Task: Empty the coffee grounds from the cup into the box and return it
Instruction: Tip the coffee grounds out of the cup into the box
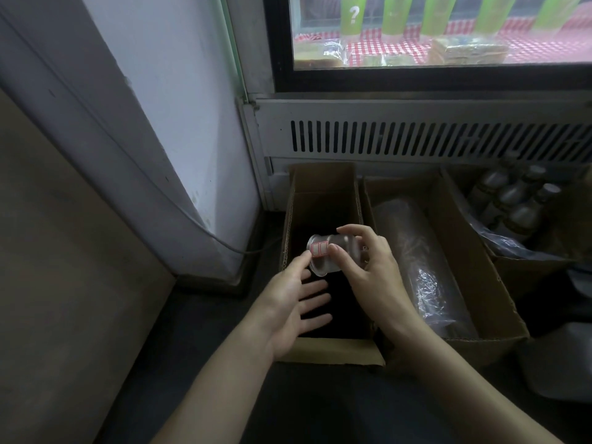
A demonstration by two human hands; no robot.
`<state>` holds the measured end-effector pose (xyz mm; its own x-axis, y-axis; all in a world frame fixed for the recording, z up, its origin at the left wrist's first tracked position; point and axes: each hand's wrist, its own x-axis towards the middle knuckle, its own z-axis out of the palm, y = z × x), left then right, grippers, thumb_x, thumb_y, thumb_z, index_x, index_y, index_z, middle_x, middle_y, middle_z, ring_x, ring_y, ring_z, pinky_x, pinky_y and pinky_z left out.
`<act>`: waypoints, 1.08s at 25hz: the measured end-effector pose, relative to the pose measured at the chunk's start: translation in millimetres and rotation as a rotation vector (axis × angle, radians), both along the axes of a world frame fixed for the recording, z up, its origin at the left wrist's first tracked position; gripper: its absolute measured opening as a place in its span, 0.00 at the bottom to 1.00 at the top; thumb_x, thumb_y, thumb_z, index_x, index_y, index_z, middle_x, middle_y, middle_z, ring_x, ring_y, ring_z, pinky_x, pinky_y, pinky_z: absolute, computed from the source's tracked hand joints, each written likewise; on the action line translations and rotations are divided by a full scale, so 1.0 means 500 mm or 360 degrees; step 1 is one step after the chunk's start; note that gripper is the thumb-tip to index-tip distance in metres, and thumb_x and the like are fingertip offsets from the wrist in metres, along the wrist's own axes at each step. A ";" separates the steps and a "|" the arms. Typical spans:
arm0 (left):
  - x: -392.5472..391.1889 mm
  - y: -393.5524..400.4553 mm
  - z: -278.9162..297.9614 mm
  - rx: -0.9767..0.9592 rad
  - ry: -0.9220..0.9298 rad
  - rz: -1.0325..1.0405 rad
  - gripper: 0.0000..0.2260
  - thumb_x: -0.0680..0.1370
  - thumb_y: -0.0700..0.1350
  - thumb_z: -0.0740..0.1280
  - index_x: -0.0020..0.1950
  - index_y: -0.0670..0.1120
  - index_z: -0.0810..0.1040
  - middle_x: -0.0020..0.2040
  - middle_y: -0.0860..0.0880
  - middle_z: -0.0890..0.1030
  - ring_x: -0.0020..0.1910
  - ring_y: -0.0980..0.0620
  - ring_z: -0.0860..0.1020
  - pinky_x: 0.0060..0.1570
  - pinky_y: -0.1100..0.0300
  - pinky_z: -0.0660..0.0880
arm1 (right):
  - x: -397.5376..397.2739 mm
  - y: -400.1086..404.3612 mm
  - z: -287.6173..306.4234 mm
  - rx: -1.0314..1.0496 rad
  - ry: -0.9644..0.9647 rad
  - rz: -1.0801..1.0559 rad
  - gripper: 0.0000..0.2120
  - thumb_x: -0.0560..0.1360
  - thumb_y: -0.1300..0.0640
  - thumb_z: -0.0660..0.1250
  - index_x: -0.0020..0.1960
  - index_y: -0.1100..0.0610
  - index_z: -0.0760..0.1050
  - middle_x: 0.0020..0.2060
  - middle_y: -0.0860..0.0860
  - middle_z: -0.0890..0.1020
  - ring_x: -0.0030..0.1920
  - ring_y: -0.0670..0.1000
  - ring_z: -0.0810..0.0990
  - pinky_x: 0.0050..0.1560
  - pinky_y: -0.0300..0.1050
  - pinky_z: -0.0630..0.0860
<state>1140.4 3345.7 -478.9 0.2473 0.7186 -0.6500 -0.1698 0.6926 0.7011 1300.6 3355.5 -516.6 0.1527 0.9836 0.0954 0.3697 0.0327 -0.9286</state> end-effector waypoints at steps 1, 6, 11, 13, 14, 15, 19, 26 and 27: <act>0.005 -0.001 0.002 -0.0064 -0.0104 -0.0010 0.31 0.78 0.62 0.64 0.76 0.45 0.68 0.69 0.41 0.77 0.65 0.43 0.78 0.61 0.43 0.78 | -0.002 -0.002 0.000 -0.0012 0.0058 0.0025 0.17 0.77 0.42 0.71 0.63 0.41 0.75 0.58 0.45 0.76 0.57 0.45 0.79 0.54 0.42 0.80; 0.012 -0.003 0.007 -0.0126 -0.0345 0.0096 0.31 0.80 0.65 0.57 0.73 0.45 0.73 0.67 0.41 0.80 0.65 0.40 0.79 0.66 0.39 0.74 | -0.002 -0.014 0.001 -0.0054 0.0245 0.0137 0.18 0.74 0.49 0.77 0.59 0.44 0.73 0.55 0.46 0.82 0.52 0.42 0.84 0.50 0.42 0.82; 0.016 -0.001 0.005 0.0009 -0.0303 0.0244 0.26 0.81 0.65 0.55 0.71 0.53 0.75 0.67 0.40 0.80 0.63 0.37 0.80 0.65 0.37 0.74 | 0.008 -0.016 0.002 -0.0098 0.0170 0.0235 0.29 0.70 0.50 0.81 0.66 0.44 0.71 0.56 0.44 0.81 0.55 0.39 0.81 0.56 0.40 0.81; 0.018 -0.002 0.002 0.0055 -0.0271 0.0289 0.24 0.81 0.65 0.56 0.70 0.54 0.76 0.66 0.41 0.80 0.63 0.36 0.80 0.64 0.37 0.75 | 0.010 -0.017 0.004 -0.0096 0.0132 0.0264 0.30 0.70 0.50 0.80 0.67 0.44 0.71 0.58 0.43 0.82 0.58 0.39 0.80 0.58 0.42 0.80; 0.018 -0.003 -0.001 0.0069 -0.0262 0.0307 0.23 0.81 0.64 0.56 0.69 0.53 0.76 0.66 0.40 0.80 0.63 0.37 0.80 0.64 0.38 0.75 | 0.009 -0.019 0.003 -0.0087 0.0111 0.0271 0.30 0.69 0.49 0.80 0.66 0.43 0.71 0.59 0.42 0.82 0.60 0.38 0.80 0.59 0.40 0.78; 0.020 -0.002 -0.002 0.0079 -0.0261 0.0322 0.23 0.82 0.63 0.56 0.68 0.52 0.77 0.66 0.40 0.80 0.63 0.37 0.80 0.65 0.39 0.75 | 0.009 -0.021 0.003 -0.0073 0.0103 0.0266 0.29 0.69 0.48 0.81 0.65 0.43 0.72 0.59 0.41 0.82 0.60 0.37 0.79 0.58 0.38 0.77; 0.023 0.003 -0.011 0.0109 -0.0306 0.0388 0.22 0.82 0.60 0.57 0.67 0.47 0.78 0.65 0.39 0.81 0.63 0.38 0.80 0.65 0.42 0.76 | 0.002 -0.026 -0.008 0.0002 0.0034 0.0209 0.29 0.68 0.49 0.82 0.65 0.46 0.73 0.58 0.41 0.82 0.59 0.36 0.79 0.56 0.32 0.76; 0.015 0.010 -0.034 0.0100 -0.0331 0.0347 0.23 0.82 0.61 0.58 0.67 0.47 0.78 0.63 0.40 0.83 0.63 0.41 0.81 0.63 0.45 0.77 | 0.002 -0.030 -0.005 0.0095 -0.0152 0.0199 0.31 0.69 0.49 0.80 0.67 0.49 0.71 0.60 0.44 0.77 0.60 0.39 0.78 0.60 0.35 0.76; 0.016 0.013 -0.035 0.0087 -0.0331 0.0360 0.23 0.82 0.60 0.59 0.67 0.47 0.78 0.63 0.39 0.83 0.63 0.41 0.81 0.63 0.45 0.77 | 0.004 -0.028 -0.006 0.0082 -0.0153 0.0198 0.31 0.69 0.49 0.80 0.68 0.49 0.71 0.60 0.44 0.77 0.60 0.39 0.78 0.60 0.35 0.76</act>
<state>1148.3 3352.3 -496.6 0.2009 0.8031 -0.5609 -0.4590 0.5830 0.6704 1302.7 3341.6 -519.6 0.0179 0.9878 0.1545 0.4468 0.1304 -0.8851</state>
